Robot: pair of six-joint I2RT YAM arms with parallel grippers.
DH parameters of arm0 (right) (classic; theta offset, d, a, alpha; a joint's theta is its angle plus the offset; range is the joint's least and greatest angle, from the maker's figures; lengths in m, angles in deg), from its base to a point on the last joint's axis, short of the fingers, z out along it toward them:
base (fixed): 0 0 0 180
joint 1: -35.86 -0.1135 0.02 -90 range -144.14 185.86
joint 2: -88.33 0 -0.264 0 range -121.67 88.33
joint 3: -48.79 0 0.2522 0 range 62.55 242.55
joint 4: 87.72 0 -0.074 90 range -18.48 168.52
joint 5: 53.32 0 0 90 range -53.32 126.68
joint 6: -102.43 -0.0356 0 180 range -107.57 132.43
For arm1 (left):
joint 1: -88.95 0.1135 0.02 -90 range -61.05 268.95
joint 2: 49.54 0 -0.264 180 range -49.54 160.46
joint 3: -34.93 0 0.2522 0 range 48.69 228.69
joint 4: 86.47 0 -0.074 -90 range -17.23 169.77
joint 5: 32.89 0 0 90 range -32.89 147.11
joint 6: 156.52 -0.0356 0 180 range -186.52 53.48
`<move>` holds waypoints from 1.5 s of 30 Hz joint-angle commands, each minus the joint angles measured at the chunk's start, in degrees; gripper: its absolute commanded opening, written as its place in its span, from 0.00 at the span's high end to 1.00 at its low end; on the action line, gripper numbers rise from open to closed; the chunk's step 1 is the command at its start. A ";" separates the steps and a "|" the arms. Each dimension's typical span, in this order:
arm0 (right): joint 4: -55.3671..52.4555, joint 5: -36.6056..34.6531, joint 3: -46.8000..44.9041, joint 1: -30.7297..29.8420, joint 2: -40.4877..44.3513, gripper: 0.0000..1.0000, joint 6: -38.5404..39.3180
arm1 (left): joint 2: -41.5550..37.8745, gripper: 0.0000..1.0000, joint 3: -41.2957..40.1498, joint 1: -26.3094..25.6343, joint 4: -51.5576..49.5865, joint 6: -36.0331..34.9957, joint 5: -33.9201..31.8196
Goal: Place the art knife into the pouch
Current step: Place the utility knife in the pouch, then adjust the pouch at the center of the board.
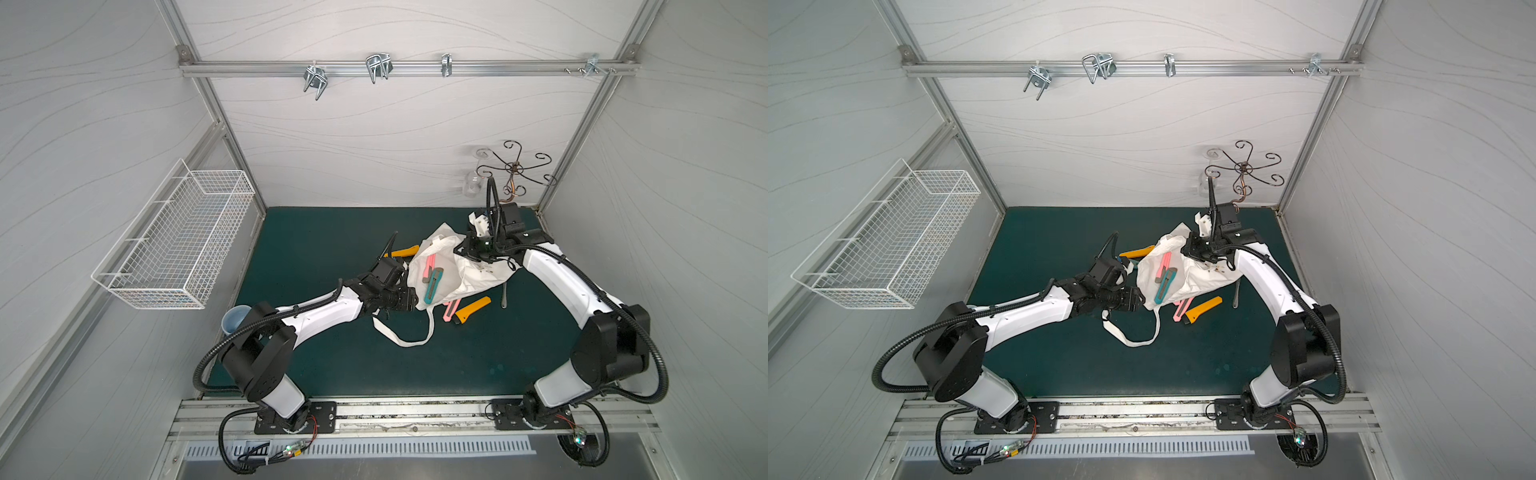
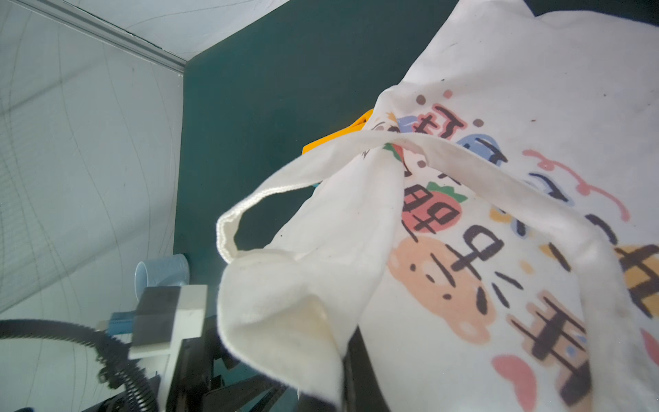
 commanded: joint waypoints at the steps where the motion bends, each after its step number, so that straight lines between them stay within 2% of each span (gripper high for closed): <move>1: -1.56 2.78 2.09 -0.04 0.20 1.00 -0.45 | 1.83 0.34 -0.03 -0.74 9.36 3.67 1.70; 7: -1.98 3.40 3.32 -0.34 -0.09 1.00 -0.74 | 7.55 0.34 -0.58 -1.26 18.51 7.10 3.03; 11: -2.89 3.93 4.56 -0.51 -0.21 1.00 -0.53 | 11.27 0.35 -0.51 -1.99 20.30 8.11 2.65; 16: -3.33 3.84 5.07 -0.53 0.20 1.00 -0.23 | 11.29 0.35 -2.72 -2.48 21.35 8.64 1.70; 19: -3.00 3.94 4.85 -0.85 0.19 1.00 -0.50 | 12.26 0.39 -2.39 -2.68 23.07 8.81 1.94; 21: -3.11 3.92 5.00 -1.03 0.02 1.00 -0.52 | 12.85 0.52 -1.31 -2.93 23.53 8.57 1.97; 22: -3.15 3.82 4.93 -1.16 0.02 1.00 -0.39 | 13.18 0.67 -0.53 -2.96 23.34 8.42 2.04; 23: -3.40 3.54 5.08 -1.20 0.15 1.00 -0.28 | 13.42 0.87 0.33 -2.96 23.02 8.29 2.29; 24: -3.65 3.33 5.18 -1.29 0.18 1.00 -0.08 | 13.52 1.00 1.17 -2.97 22.16 8.06 2.32; 25: -4.15 2.85 5.36 -1.29 0.12 1.00 0.28 | 13.37 1.00 2.01 -2.98 21.01 7.54 2.18; 30: -6.30 0.53 6.32 -1.28 0.88 1.00 2.11 | 6.81 1.00 1.65 -2.71 16.13 5.68 -0.23; 36: -10.39 -4.67 8.43 -1.86 2.66 1.00 5.31 | -9.94 1.00 3.45 1.52 3.75 1.68 -3.35; 40: -13.14 -8.74 10.89 -3.82 5.30 1.00 6.95 | -19.38 1.00 8.90 6.24 -4.60 -0.65 -2.28; 45: -14.75 -10.69 11.67 -7.67 7.99 1.00 7.65 | -26.63 1.00 16.91 9.78 -13.66 -2.13 -1.06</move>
